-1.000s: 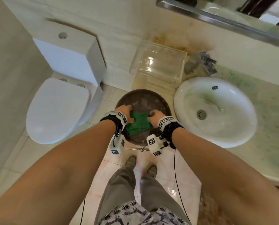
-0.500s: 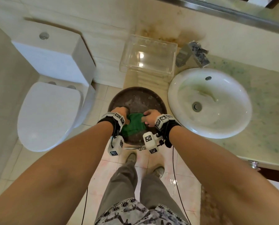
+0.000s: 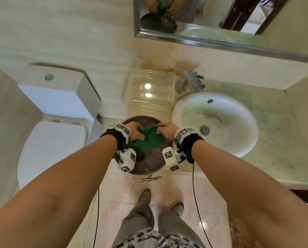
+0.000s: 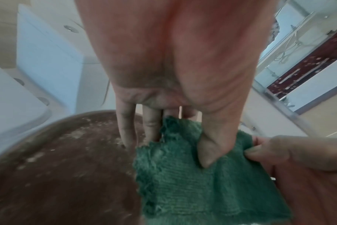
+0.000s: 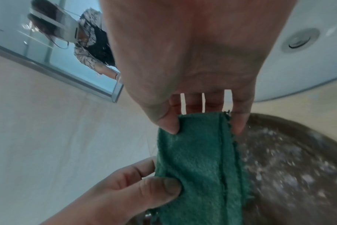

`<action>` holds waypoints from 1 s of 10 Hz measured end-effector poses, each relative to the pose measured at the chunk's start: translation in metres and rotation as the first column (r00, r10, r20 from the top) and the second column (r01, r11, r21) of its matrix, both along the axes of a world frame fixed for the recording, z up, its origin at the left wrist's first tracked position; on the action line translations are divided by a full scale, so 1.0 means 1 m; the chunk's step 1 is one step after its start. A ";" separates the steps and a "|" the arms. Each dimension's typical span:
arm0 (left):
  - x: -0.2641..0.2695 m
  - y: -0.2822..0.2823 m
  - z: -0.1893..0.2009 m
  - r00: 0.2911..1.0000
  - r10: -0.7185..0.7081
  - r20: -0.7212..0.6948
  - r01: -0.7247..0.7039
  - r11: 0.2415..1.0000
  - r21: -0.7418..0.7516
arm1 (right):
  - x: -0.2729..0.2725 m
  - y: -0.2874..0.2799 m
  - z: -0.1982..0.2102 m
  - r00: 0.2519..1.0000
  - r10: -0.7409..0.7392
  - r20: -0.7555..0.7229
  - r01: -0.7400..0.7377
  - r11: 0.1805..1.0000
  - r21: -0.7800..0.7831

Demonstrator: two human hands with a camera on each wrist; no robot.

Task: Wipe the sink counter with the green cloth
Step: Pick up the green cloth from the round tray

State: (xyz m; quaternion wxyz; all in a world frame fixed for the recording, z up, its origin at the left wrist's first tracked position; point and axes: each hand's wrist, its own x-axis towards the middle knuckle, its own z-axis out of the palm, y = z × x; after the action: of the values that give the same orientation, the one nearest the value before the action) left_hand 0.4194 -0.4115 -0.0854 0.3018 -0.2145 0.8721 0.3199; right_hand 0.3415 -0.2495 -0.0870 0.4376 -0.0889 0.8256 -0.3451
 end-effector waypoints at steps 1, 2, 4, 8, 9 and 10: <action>-0.015 0.011 0.018 0.999 0.006 -0.032 -0.002 0.993 0.118 | -0.013 0.016 0.022 0.998 -0.058 -0.019 0.057 0.998 -0.029; -0.033 0.028 0.035 0.997 -0.001 -0.083 0.017 0.981 0.194 | -0.024 0.037 0.042 0.991 -0.125 -0.040 0.122 0.990 -0.067; -0.071 0.073 0.059 0.994 0.007 -0.108 0.022 0.964 0.265 | -0.027 0.084 0.082 0.919 -0.224 -0.326 0.192 0.973 -0.127; -0.105 0.154 0.055 0.877 0.479 0.029 -0.420 0.736 0.530 | -0.006 0.158 0.098 0.881 -0.029 -0.472 -0.039 0.990 -0.133; -0.107 0.162 0.023 0.852 0.505 0.139 -0.501 0.707 0.499 | -0.008 0.176 0.078 0.878 -0.019 -0.479 -0.034 0.994 -0.102; -0.085 0.181 0.024 0.859 0.502 0.105 -0.490 0.743 0.456 | -0.009 0.187 0.054 0.885 -0.030 -0.466 -0.006 0.997 -0.074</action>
State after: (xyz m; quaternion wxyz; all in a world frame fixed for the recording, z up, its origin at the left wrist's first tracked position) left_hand 0.3346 -0.2306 -0.0617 0.2377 -0.3553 0.6838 0.5912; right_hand 0.3324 -0.0624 -0.0331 0.2208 -0.1801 0.8938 -0.3464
